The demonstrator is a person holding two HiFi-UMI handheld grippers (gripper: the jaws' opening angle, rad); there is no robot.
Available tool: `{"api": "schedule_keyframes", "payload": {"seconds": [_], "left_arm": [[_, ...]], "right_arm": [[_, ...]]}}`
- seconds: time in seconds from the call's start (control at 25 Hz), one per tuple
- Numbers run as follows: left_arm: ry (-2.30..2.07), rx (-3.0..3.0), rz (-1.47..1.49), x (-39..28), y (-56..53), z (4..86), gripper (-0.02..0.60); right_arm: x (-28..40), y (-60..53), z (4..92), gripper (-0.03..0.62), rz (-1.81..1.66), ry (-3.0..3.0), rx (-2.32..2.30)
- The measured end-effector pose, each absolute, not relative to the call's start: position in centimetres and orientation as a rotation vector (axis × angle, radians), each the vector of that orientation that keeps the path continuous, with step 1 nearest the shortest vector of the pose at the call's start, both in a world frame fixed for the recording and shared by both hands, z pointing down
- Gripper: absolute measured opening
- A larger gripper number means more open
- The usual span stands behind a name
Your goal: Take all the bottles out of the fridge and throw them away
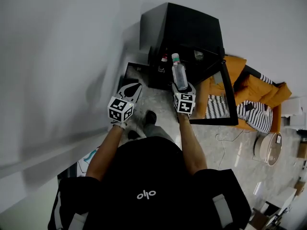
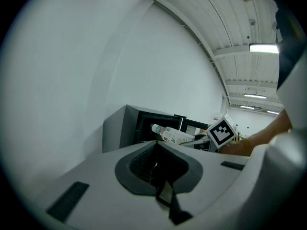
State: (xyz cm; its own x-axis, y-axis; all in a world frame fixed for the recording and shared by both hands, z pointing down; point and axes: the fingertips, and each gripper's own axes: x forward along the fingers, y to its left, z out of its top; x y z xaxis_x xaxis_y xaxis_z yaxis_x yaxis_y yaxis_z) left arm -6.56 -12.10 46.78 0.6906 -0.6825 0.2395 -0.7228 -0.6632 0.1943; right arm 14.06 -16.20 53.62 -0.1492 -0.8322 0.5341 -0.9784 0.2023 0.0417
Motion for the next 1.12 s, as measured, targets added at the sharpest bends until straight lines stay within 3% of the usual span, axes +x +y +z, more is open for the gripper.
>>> {"api": "schedule_keyframes", "payload": {"seconds": [0.76,1.12], "left_arm": [[-1.445,2.436,0.163,-17.6,-9.0,46.9,0.006],[-1.471,2.381,0.198,-19.2,-11.0,50.0,0.006]], "right_arm": [[-2.8,-17.7,53.9,0.308,0.368,-2.27,1.278],[-6.4,-20.0,57.5,0.308,0.404,-2.25,1.143]]}}
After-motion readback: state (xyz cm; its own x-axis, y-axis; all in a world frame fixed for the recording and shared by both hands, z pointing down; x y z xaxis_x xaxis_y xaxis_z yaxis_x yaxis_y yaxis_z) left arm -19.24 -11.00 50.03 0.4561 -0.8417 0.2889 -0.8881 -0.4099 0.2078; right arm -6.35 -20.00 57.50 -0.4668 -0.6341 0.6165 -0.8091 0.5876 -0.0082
